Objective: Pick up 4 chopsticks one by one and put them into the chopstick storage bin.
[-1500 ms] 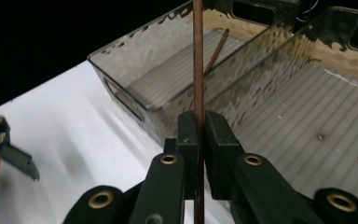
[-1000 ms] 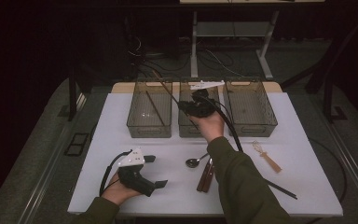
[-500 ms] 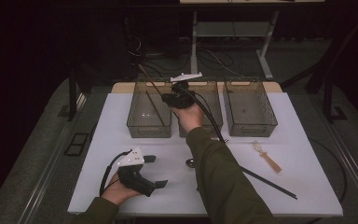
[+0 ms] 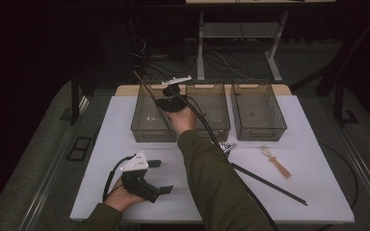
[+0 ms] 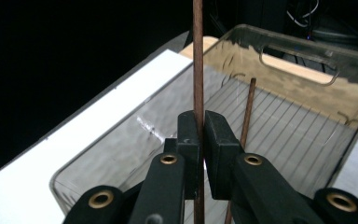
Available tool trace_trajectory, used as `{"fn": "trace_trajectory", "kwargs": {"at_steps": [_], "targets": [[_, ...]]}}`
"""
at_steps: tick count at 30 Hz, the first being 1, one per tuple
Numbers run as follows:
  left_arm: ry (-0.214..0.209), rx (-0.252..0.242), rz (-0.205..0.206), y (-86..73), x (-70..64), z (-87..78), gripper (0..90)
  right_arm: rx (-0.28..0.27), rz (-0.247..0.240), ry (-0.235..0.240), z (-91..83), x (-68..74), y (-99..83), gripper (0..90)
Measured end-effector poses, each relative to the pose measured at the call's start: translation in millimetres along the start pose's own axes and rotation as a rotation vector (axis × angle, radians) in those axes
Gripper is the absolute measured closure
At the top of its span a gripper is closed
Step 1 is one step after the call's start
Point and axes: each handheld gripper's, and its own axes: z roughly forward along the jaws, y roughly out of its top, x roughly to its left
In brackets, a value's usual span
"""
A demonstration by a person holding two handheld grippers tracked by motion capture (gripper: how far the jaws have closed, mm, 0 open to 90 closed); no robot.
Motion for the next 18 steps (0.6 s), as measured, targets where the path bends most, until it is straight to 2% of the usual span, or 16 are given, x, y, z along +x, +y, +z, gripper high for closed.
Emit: {"fn": "trace_trajectory", "kwargs": {"at_steps": [5, 9, 11, 13, 14, 18], "targets": [[-0.002, 0.0, -0.001, 0.2, 0.0, 0.4, 0.0, 0.046, -0.003, -0.018, 11.4, 0.6, -8.6, 84.8], [-0.004, -0.001, 0.001, 0.3, -0.1, 0.4, 0.0, 0.08, -0.003, -0.058, 16.9, 2.7, -12.8, 84.0], [-0.004, -0.002, 0.001, 0.3, -0.3, 0.3, 0.0, 0.094, -0.008, -0.059, 18.7, 3.6, -13.8, 73.7], [-0.005, -0.001, 0.001, 0.3, -0.2, 0.4, 0.0, 0.108, -0.026, -0.065, 18.7, 4.1, -14.1, 67.2], [-0.005, -0.001, 0.002, 0.4, -0.1, 0.4, 0.0, 0.111, -0.042, -0.081, 17.5, 4.1, -13.7, 64.9], [-0.003, 0.001, 0.002, 0.6, 0.0, 0.5, 0.0, 0.116, -0.074, -0.076, 11.3, 4.3, -11.8, 60.1]]}}
